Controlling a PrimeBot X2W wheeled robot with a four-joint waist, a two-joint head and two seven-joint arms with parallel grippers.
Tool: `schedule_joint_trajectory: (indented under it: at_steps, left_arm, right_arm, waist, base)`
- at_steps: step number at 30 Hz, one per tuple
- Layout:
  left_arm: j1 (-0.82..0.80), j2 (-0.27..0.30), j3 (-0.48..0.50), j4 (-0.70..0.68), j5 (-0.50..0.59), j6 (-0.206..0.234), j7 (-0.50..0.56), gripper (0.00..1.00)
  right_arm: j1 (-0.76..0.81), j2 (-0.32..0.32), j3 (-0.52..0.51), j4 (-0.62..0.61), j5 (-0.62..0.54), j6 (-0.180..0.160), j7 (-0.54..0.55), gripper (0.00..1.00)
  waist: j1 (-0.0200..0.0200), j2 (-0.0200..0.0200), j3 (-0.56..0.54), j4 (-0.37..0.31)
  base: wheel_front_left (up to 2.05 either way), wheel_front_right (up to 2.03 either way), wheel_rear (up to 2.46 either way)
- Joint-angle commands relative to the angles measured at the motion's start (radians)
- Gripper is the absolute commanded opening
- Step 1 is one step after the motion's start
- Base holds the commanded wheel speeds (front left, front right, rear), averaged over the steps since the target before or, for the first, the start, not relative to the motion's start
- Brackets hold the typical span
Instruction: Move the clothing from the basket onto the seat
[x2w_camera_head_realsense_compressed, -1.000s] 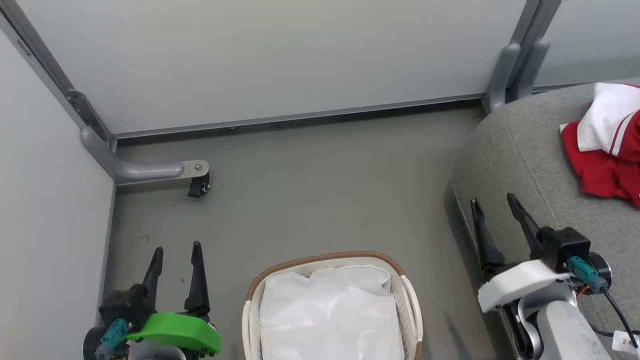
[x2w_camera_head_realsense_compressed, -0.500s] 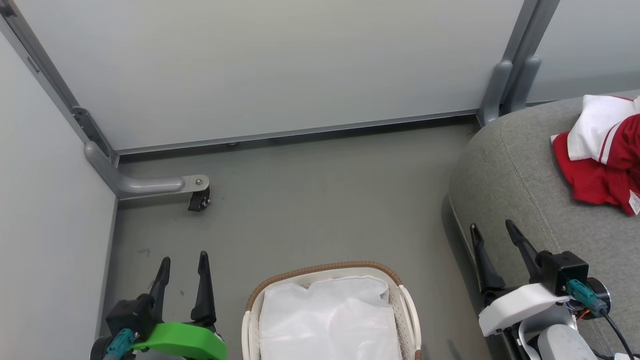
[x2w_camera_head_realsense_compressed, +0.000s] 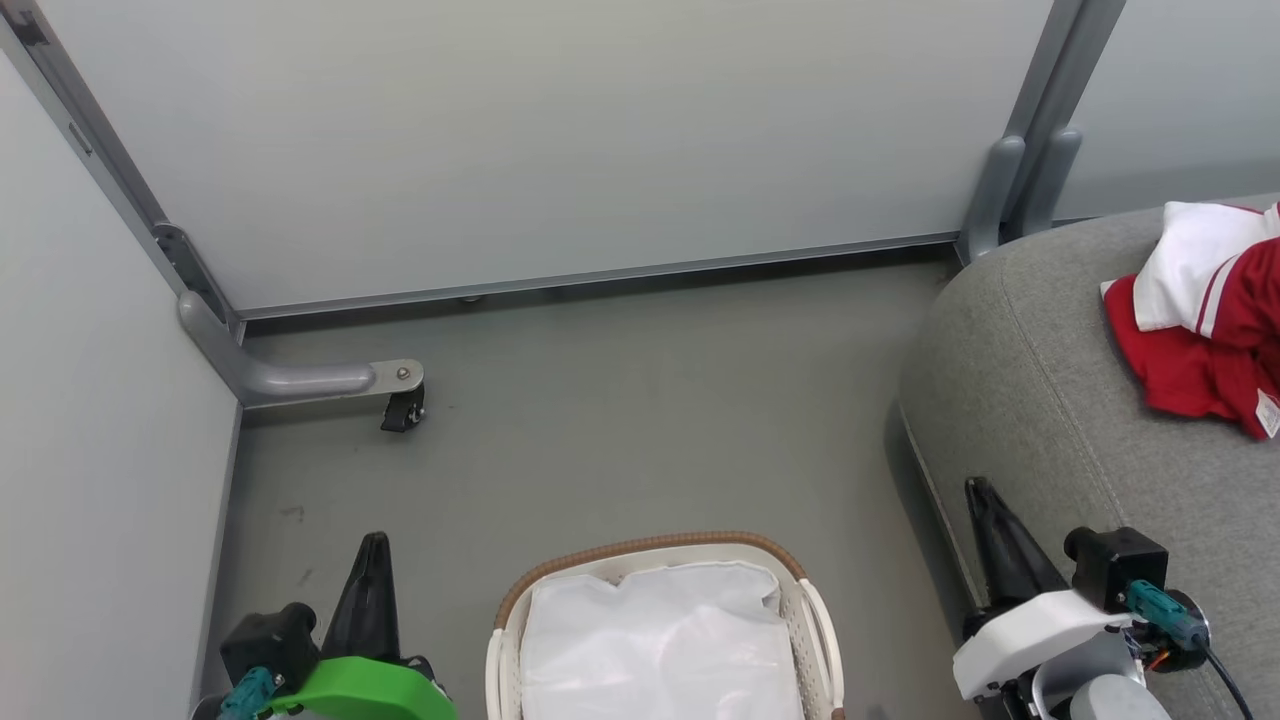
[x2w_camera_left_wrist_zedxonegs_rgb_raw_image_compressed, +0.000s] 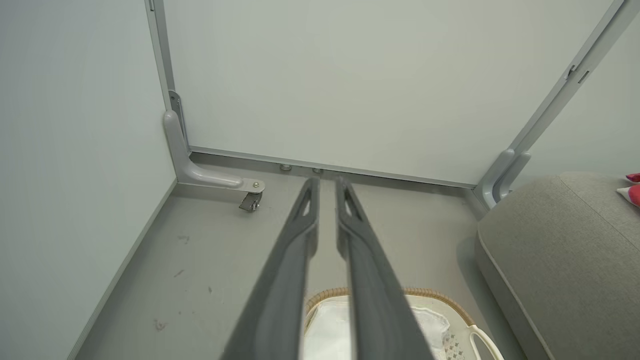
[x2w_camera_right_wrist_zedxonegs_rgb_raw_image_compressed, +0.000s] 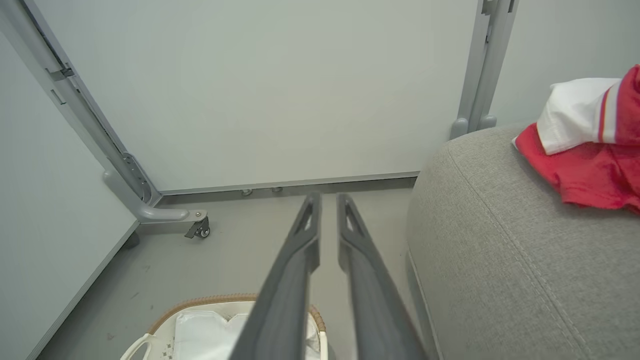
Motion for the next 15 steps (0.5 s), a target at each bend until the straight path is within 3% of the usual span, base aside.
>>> schedule_joint_trajectory:
  at_steps: [1,15]
  left_arm:
    - [-0.004,0.0,0.009,-0.011,-0.035,-0.002,0.011,0.0]
    - [-0.021,0.001,0.052,-0.029,-0.26,-0.014,0.079,0.0]
  right_arm:
    - [-0.013,-0.002,-0.007,-0.008,0.038,0.0,0.011,0.0]
    - [-0.011,-0.004,-0.03,-0.028,0.293,0.0,0.076,0.0]
  waist:
    - [0.0001,0.0,0.0,-0.001]
    - [0.0001,0.0,-0.002,-0.006]
  base:
    - [0.0,0.0,0.0]
    - [0.0,0.0,0.0]
